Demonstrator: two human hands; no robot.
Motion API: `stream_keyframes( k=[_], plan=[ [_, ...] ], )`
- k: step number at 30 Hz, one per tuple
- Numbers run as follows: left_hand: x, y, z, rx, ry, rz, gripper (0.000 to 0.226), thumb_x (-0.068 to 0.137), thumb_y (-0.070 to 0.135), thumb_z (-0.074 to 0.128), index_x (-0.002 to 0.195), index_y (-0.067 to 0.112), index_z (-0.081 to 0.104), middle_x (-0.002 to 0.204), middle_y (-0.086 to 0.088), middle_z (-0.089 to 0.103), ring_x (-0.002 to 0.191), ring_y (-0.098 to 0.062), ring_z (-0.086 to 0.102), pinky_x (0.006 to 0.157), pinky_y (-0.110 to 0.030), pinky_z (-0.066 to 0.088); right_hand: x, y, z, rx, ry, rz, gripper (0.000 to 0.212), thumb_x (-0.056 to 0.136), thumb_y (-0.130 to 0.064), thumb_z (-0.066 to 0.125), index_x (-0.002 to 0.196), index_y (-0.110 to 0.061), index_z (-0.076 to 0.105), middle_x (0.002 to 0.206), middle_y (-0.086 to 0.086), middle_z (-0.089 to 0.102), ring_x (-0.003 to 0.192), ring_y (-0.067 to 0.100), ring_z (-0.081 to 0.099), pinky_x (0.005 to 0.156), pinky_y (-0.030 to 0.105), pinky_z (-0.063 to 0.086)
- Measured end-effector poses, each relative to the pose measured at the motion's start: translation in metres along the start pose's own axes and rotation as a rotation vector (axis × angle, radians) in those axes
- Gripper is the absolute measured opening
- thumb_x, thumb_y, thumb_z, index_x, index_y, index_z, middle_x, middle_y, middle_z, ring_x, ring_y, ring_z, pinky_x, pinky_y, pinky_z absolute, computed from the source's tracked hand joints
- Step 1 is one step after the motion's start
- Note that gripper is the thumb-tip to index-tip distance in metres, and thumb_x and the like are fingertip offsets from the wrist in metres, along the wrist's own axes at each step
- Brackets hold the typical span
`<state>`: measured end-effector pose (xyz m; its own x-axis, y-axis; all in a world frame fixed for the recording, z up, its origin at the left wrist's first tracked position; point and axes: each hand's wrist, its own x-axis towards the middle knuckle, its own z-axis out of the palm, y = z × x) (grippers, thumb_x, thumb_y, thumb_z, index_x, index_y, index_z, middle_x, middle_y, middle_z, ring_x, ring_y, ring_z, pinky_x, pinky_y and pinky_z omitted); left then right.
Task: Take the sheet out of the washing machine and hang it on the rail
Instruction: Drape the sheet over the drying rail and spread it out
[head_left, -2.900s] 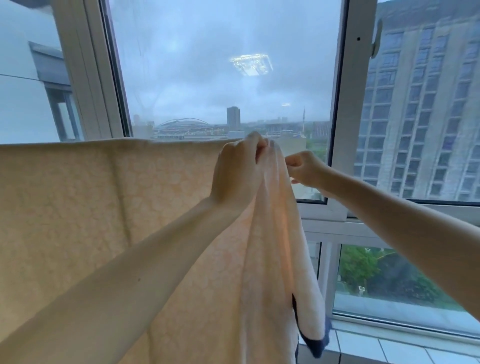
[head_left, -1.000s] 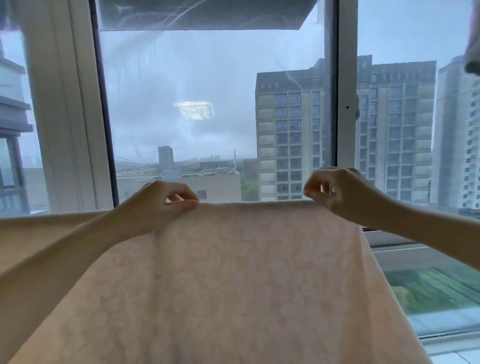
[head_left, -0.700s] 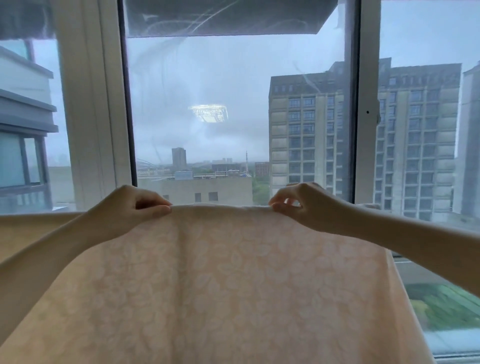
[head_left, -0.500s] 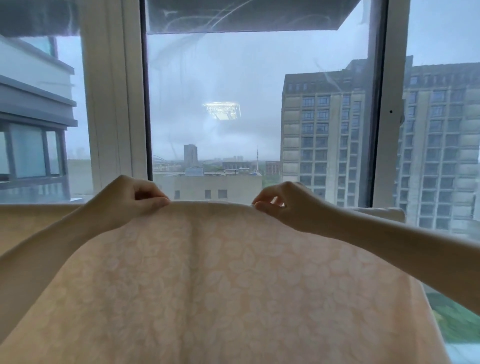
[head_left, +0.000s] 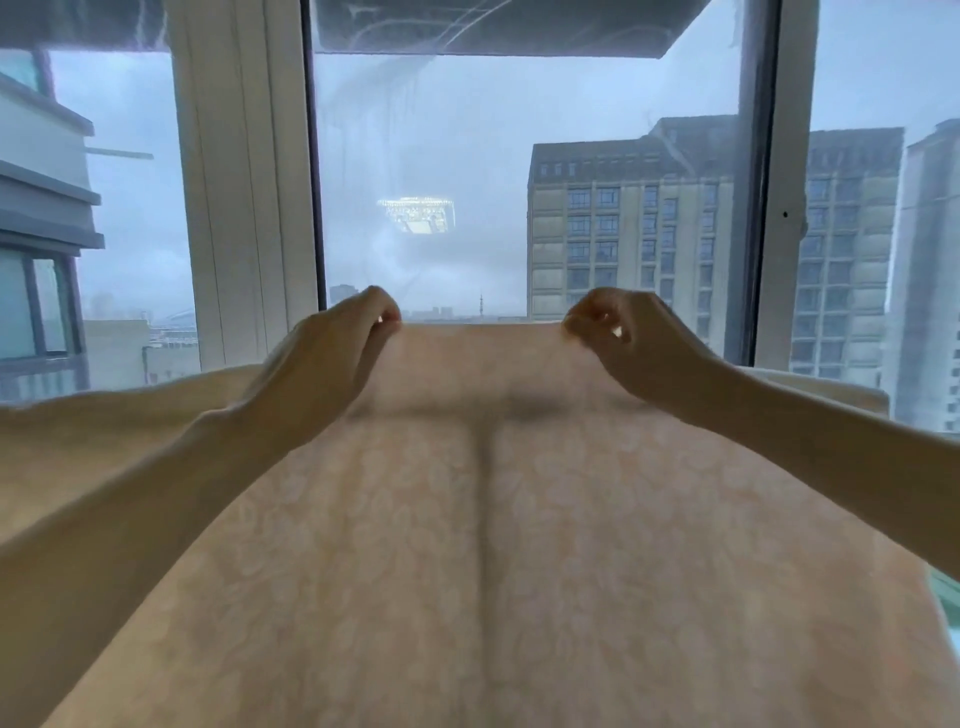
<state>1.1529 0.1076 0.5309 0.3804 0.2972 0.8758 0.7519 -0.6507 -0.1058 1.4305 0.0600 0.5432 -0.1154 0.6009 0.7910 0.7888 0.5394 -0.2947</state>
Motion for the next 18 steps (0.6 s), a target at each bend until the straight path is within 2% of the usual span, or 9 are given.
stream_keyframes(
  k=[2, 4, 8, 9, 11, 13, 15, 18],
  plan=[
    [-0.004, -0.007, -0.001, -0.017, -0.04, 0.04, 0.024, 0.095, 0.038, 0.038, 0.096, 0.018, 0.053, 0.07, 0.009, 0.056, 0.055, -0.008, 0.056, 0.055, -0.022, 0.046, -0.007, -0.004, 0.003, -0.077, -0.037, -0.007, 0.013, 0.094, -0.021, 0.057, 0.09, -0.016, 0.068, 0.084, -0.001, 0.066, 0.08, 0.014, 0.061, 0.075, 0.028, 0.049],
    [-0.013, -0.014, 0.001, -0.042, -0.122, 0.099, 0.034, 0.091, 0.046, 0.038, 0.093, 0.018, 0.057, 0.063, 0.01, 0.057, 0.05, -0.008, 0.056, 0.053, -0.027, 0.053, -0.013, -0.003, 0.007, -0.161, -0.09, 0.003, 0.012, 0.092, -0.021, 0.06, 0.091, -0.015, 0.069, 0.084, -0.001, 0.067, 0.081, 0.016, 0.063, 0.077, 0.028, 0.05],
    [-0.015, -0.032, 0.001, -0.171, -0.102, 0.055, 0.034, 0.082, 0.055, 0.048, 0.075, 0.022, 0.057, 0.055, 0.013, 0.053, 0.048, -0.002, 0.055, 0.051, -0.014, 0.044, -0.014, -0.004, 0.0, -0.194, 0.016, 0.012, 0.009, 0.092, -0.02, 0.061, 0.092, -0.017, 0.069, 0.081, -0.007, 0.064, 0.074, 0.005, 0.058, 0.067, 0.014, 0.04],
    [-0.015, -0.039, 0.0, -0.181, -0.114, 0.033, 0.034, 0.08, 0.056, 0.051, 0.07, 0.023, 0.056, 0.054, 0.012, 0.053, 0.049, -0.004, 0.054, 0.051, -0.015, 0.043, -0.016, -0.003, 0.0, -0.234, 0.007, -0.005, 0.008, 0.091, -0.02, 0.061, 0.091, -0.018, 0.069, 0.079, -0.01, 0.062, 0.073, -0.001, 0.056, 0.065, 0.009, 0.037],
    [-0.018, -0.056, -0.001, -0.176, -0.152, 0.006, 0.035, 0.077, 0.058, 0.053, 0.063, 0.026, 0.052, 0.054, 0.009, 0.052, 0.05, -0.008, 0.053, 0.052, -0.022, 0.045, -0.022, 0.0, 0.004, -0.318, -0.087, -0.042, 0.005, 0.09, -0.017, 0.063, 0.091, -0.019, 0.067, 0.079, -0.013, 0.06, 0.072, -0.005, 0.055, 0.063, 0.011, 0.044],
    [-0.027, -0.071, -0.004, -0.204, -0.169, -0.051, 0.036, 0.078, 0.056, 0.053, 0.06, 0.025, 0.053, 0.058, 0.007, 0.053, 0.054, -0.01, 0.054, 0.055, -0.024, 0.044, -0.026, 0.002, 0.011, -0.338, -0.153, -0.053, 0.007, 0.089, -0.014, 0.063, 0.09, -0.021, 0.064, 0.081, -0.012, 0.06, 0.072, -0.004, 0.056, 0.069, 0.013, 0.049],
    [-0.035, -0.079, -0.01, -0.258, -0.19, -0.126, 0.036, 0.078, 0.052, 0.054, 0.063, 0.02, 0.061, 0.063, 0.006, 0.059, 0.058, -0.01, 0.057, 0.059, -0.02, 0.044, -0.024, 0.0, 0.015, -0.311, -0.146, -0.065, 0.007, 0.089, -0.015, 0.063, 0.091, -0.02, 0.066, 0.082, -0.013, 0.06, 0.074, -0.003, 0.057, 0.068, 0.008, 0.046],
    [-0.04, -0.087, -0.025, -0.375, -0.289, -0.216, 0.032, 0.075, 0.049, 0.06, 0.079, 0.019, 0.071, 0.073, 0.006, 0.069, 0.073, -0.007, 0.064, 0.067, -0.018, 0.051, -0.017, -0.008, 0.026, -0.249, -0.151, -0.113, 0.009, 0.089, -0.023, 0.063, 0.098, -0.022, 0.067, 0.089, -0.012, 0.062, 0.078, -0.004, 0.058, 0.066, 0.01, 0.045]
  ],
)
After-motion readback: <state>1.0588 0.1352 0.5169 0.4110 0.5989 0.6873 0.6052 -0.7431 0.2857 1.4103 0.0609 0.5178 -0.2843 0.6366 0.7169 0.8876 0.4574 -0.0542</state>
